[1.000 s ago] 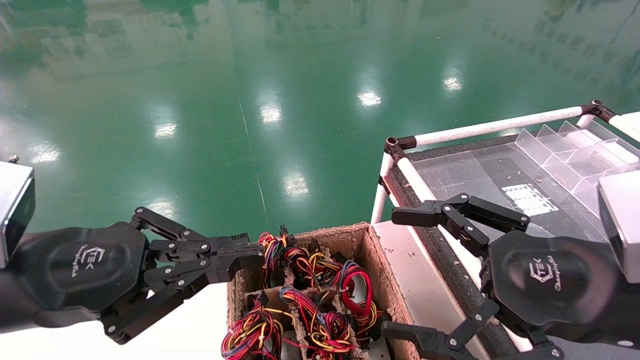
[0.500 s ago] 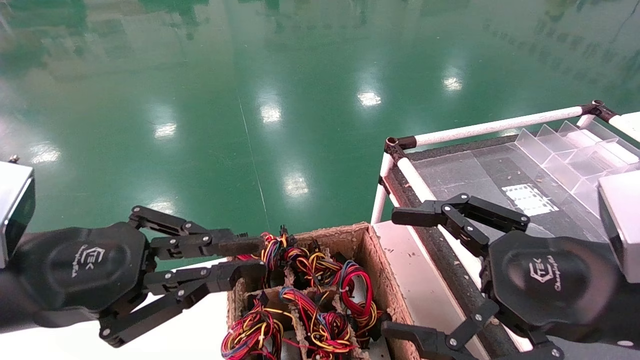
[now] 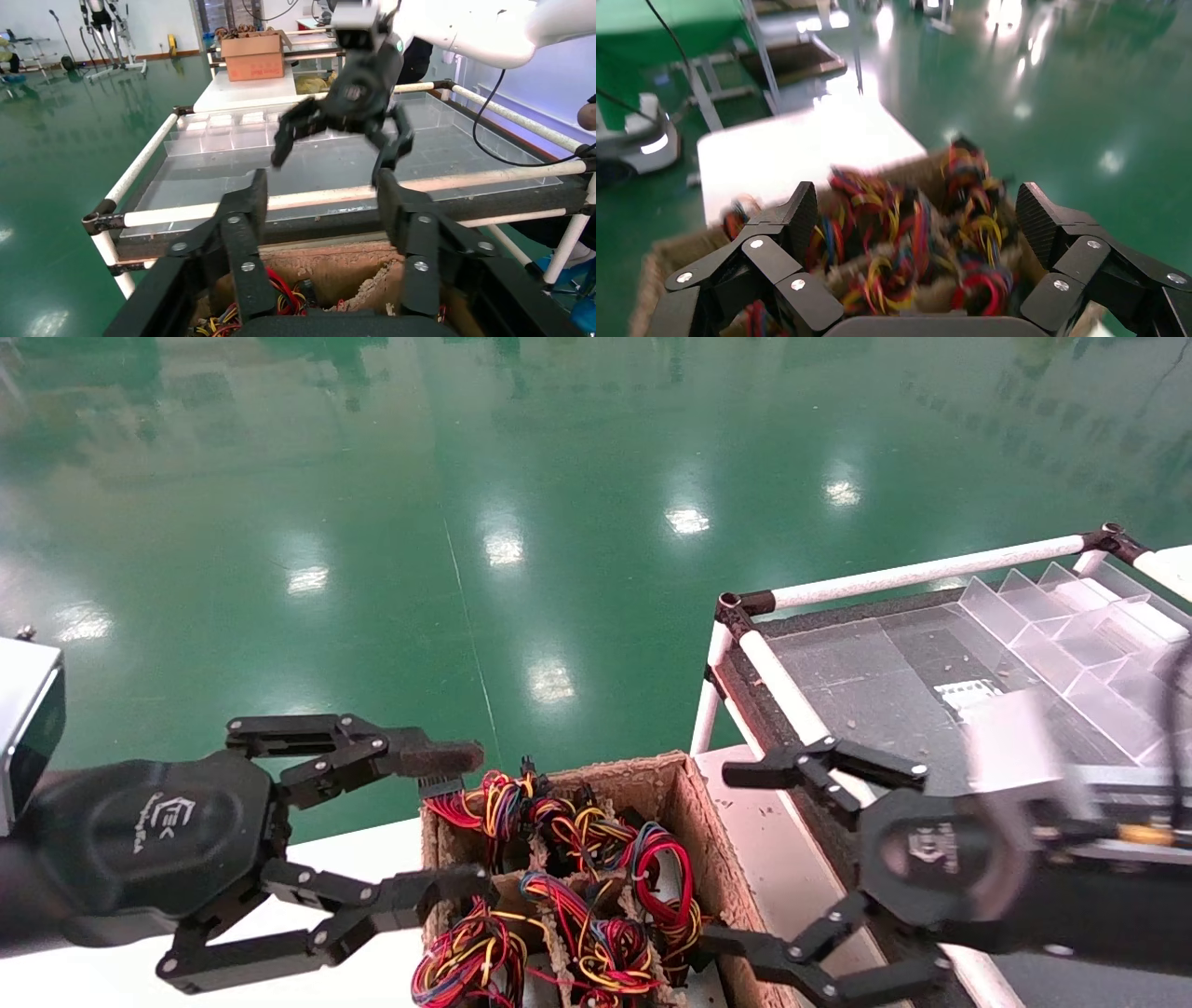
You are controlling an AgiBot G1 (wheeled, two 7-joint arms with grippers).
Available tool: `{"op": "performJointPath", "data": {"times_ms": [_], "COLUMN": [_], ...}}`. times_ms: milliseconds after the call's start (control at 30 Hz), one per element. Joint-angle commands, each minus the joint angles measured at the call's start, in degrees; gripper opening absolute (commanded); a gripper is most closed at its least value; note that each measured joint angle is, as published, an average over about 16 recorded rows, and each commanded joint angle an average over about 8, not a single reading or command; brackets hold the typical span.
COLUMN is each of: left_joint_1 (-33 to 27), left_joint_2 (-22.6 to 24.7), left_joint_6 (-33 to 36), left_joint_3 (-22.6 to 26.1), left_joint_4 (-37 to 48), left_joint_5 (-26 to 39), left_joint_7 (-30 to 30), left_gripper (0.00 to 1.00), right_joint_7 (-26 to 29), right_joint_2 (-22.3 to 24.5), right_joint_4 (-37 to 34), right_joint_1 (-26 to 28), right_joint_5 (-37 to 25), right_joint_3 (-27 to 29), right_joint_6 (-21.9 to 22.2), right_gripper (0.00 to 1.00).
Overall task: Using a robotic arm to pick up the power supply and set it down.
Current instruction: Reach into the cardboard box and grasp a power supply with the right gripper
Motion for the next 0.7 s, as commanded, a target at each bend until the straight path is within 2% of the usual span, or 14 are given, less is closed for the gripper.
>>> {"op": "performJointPath", "data": {"times_ms": [33, 200, 367, 467, 633, 700], "left_joint_1": [0.00, 0.00, -0.01, -0.01, -0.01, -0.01], "left_joint_2": [0.00, 0.00, -0.01, -0.01, -0.01, -0.01], "left_joint_6": [0.00, 0.00, -0.01, -0.01, -0.01, -0.01], "left_joint_3": [0.00, 0.01, 0.02, 0.02, 0.03, 0.03], "left_joint_4": [0.00, 0.00, 0.00, 0.00, 0.00, 0.00], "left_joint_5": [0.00, -0.01, -0.01, -0.01, -0.02, -0.02], "left_joint_7": [0.00, 0.01, 0.01, 0.01, 0.02, 0.02], "left_gripper": [1.00, 1.00, 1.00, 1.00, 1.00, 1.00], "right_joint_7": [0.56, 0.15, -3.72, -7.48, -12.76, -14.13], "right_joint_2": [-0.79, -4.86, -9.46, -12.06, -16.02, -17.28], "right_joint_4": [-0.79, -8.21, -17.59, -22.11, -28.45, -30.72], "right_joint_1": [1.27, 4.86, 8.81, 11.07, 13.88, 14.71], "right_joint_5": [-2.69, -7.85, -12.23, -14.94, -17.76, -18.21], "right_joint_3": [-1.44, -4.95, -7.74, -9.12, -10.63, -10.97], "right_joint_6": [0.08, -1.39, -2.83, -2.95, -2.75, -2.85], "right_gripper": [1.00, 1.00, 0.98, 0.71, 0.10, 0.02]}}
